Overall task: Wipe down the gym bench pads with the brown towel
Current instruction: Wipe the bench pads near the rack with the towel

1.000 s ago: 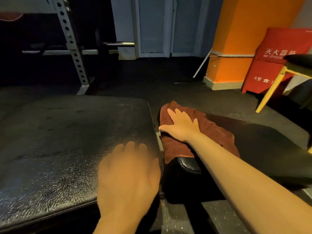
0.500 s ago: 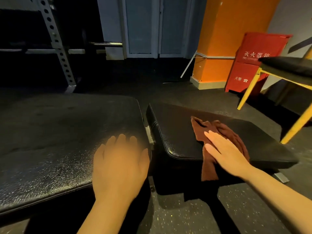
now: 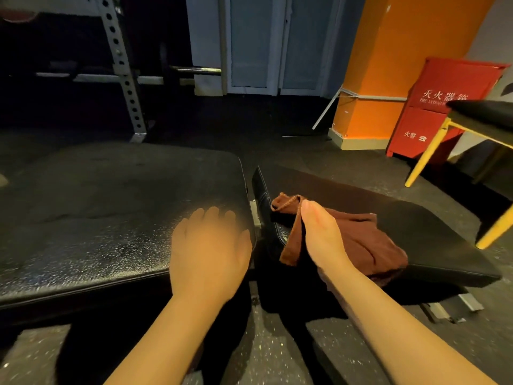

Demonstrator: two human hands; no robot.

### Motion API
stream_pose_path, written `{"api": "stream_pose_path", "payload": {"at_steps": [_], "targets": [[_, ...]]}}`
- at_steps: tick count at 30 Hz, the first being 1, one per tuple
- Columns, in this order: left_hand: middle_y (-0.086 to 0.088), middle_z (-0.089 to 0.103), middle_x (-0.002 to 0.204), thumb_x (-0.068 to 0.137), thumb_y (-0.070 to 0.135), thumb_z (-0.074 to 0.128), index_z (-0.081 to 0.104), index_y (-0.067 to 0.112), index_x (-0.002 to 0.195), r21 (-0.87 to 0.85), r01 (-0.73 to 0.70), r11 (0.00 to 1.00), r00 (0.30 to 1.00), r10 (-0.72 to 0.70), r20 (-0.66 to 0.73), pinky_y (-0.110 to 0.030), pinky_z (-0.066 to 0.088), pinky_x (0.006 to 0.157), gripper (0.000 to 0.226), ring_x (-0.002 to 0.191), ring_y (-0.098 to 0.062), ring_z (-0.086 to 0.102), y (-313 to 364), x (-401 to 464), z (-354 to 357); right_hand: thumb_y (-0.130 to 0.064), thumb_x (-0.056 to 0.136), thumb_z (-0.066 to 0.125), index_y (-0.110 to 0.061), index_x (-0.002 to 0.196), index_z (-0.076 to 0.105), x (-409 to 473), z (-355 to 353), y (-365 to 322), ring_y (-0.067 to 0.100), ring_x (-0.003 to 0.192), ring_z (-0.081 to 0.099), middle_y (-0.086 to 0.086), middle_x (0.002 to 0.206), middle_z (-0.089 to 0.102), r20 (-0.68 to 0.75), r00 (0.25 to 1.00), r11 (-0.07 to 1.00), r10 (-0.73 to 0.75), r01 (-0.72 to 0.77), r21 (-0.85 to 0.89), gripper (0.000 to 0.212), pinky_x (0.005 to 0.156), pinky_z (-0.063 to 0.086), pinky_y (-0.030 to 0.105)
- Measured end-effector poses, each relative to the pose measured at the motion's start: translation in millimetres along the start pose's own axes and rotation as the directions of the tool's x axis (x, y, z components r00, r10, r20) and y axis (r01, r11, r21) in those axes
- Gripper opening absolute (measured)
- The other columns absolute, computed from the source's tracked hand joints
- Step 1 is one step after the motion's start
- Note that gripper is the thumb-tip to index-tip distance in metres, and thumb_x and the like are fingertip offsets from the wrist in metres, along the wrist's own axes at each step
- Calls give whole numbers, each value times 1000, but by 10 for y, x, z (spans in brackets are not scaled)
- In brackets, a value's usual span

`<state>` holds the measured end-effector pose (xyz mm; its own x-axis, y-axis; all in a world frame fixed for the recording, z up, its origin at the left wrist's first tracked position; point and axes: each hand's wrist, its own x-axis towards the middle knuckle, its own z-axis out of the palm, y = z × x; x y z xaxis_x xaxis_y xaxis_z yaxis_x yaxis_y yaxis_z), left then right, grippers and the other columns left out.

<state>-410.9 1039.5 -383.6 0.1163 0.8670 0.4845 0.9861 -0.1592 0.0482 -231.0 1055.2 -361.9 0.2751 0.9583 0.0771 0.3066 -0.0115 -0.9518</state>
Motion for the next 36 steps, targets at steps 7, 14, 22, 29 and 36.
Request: {"api": "stream_pose_path", "payload": {"at_steps": [7,14,22,29,36], "targets": [[21,47,144,96,57,46,37,43,146,-571,10,821,967,138,214,-32,20,117,53,135,-2,38,-31,-114,-398,-30,106,36,-13,101,70,-332,414,-490,29,106,68,14,109,72,210,976,786,52,-170,594,39,95,54,43],[2,68,76,88,15,72,65,29,84,-914,216,344,931,-355,86,-29,52,74,15,77,-18,66,-554,-380,-851,-34,104,41,-13,108,70,-637,1031,-846,27,110,64,11,112,68,508,833,734,-217,-204,648,36,104,48,47],[14,63,87,90,30,54,65,29,87,-305,271,913,924,-335,-183,-30,39,67,12,81,-15,60,-1435,-677,-880,-45,106,16,-40,155,14,-672,1402,-694,11,152,-2,-7,166,2,689,699,554,-191,656,-513,50,121,-4,39],[0,64,122,90,52,38,65,22,122,-181,118,976,991,-128,-42,-47,48,92,52,115,-26,60,-1709,-161,-732,-51,104,15,-35,157,8,0,1642,-678,16,152,-2,-3,166,1,603,793,467,-87,568,-678,56,121,-5,46],[2,9,166,98,67,26,17,37,156,47,145,988,837,-148,526,-61,8,119,66,152,-22,7,-2199,925,-519,-61,100,15,-33,157,7,1012,1939,-662,22,152,0,1,166,1,448,894,443,-7,405,-800,64,121,-4,51]]}}
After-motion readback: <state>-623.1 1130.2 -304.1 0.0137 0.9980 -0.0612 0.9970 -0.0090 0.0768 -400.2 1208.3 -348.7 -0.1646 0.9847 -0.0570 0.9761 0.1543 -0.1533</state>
